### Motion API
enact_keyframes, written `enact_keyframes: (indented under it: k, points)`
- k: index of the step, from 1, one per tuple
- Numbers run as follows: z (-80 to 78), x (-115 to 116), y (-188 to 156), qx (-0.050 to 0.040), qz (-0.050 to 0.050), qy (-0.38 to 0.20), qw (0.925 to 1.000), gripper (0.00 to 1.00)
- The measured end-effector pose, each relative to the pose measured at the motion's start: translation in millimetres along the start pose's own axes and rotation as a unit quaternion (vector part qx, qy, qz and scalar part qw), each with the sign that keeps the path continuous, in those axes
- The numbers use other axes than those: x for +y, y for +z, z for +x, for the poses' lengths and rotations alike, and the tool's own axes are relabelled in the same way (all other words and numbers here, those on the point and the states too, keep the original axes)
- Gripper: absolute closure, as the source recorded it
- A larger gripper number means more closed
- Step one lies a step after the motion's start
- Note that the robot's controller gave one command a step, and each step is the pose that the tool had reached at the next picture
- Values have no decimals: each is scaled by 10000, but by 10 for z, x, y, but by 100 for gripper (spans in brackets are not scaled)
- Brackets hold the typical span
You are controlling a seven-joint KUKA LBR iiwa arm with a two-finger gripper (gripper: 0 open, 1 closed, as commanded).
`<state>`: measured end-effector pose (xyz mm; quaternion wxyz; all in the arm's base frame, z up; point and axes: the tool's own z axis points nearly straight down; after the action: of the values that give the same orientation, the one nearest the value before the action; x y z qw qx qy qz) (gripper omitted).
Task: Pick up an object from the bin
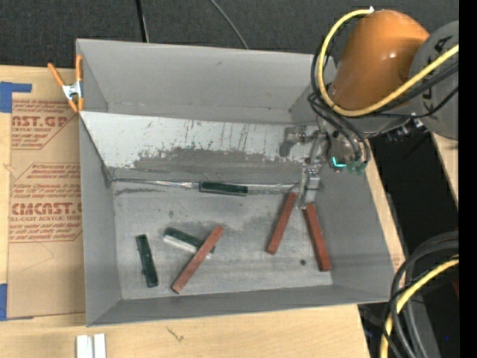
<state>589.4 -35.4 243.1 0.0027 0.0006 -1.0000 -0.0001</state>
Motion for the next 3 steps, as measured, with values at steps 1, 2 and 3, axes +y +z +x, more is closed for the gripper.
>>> enact_keyframes:
  k: [1, 2, 3]
  points:
    - [-12, 1, -51, -41, 1, -1, 10000, 0]
    - [16, -55, 482, -50, 6, -720, 9974, 0]
    - [63, -157, 769, -37, 8, -2549, 9670, 0]
